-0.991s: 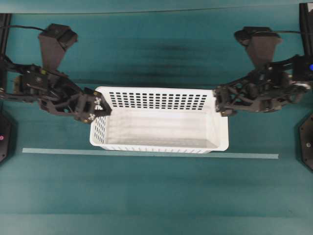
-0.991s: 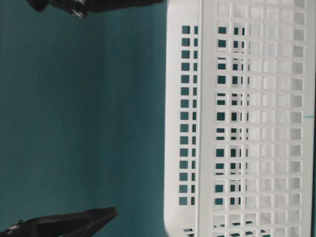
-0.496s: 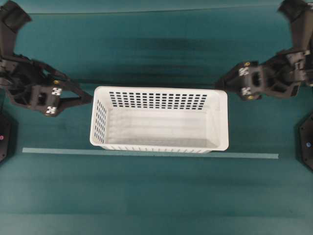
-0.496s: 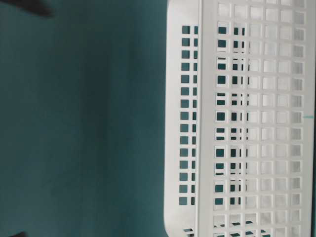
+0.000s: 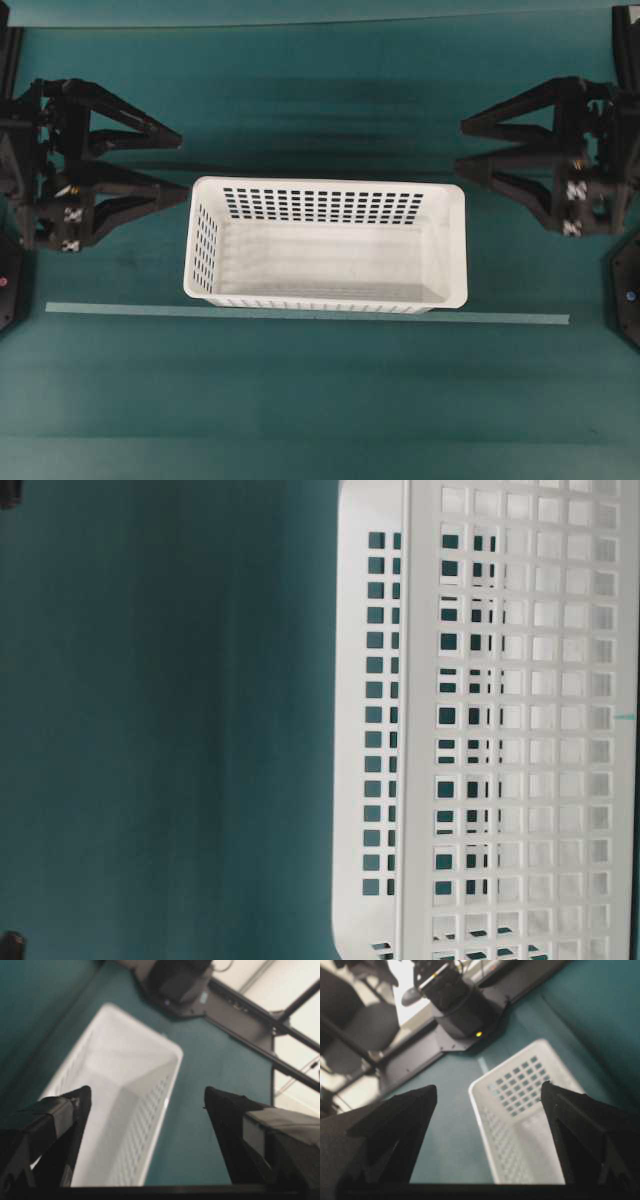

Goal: Lift the white basket with both hands.

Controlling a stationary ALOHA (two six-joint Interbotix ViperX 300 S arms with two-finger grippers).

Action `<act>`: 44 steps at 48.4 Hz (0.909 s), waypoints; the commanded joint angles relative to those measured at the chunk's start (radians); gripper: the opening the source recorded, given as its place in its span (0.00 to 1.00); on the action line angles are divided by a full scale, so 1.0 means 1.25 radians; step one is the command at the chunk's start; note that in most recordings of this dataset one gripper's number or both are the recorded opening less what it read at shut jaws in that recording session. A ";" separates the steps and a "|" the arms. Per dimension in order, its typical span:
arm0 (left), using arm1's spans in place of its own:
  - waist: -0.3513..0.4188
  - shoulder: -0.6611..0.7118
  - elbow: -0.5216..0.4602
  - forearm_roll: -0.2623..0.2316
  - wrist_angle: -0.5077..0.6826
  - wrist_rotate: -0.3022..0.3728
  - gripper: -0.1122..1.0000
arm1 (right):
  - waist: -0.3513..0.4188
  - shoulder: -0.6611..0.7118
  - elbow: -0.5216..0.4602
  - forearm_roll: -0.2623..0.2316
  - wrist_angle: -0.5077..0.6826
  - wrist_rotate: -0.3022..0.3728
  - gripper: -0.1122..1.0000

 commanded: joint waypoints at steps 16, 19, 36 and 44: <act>-0.028 -0.058 0.015 0.002 -0.085 0.191 0.97 | 0.054 -0.013 0.012 0.000 -0.079 -0.331 0.91; -0.029 -0.070 0.018 0.002 -0.088 0.200 0.97 | 0.058 -0.018 0.016 0.002 -0.081 -0.353 0.91; -0.036 -0.096 0.034 0.002 -0.088 0.209 0.97 | 0.058 -0.031 0.022 0.002 -0.081 -0.351 0.91; -0.036 -0.096 0.037 0.002 -0.088 0.210 0.97 | 0.058 -0.032 0.022 0.004 -0.080 -0.351 0.91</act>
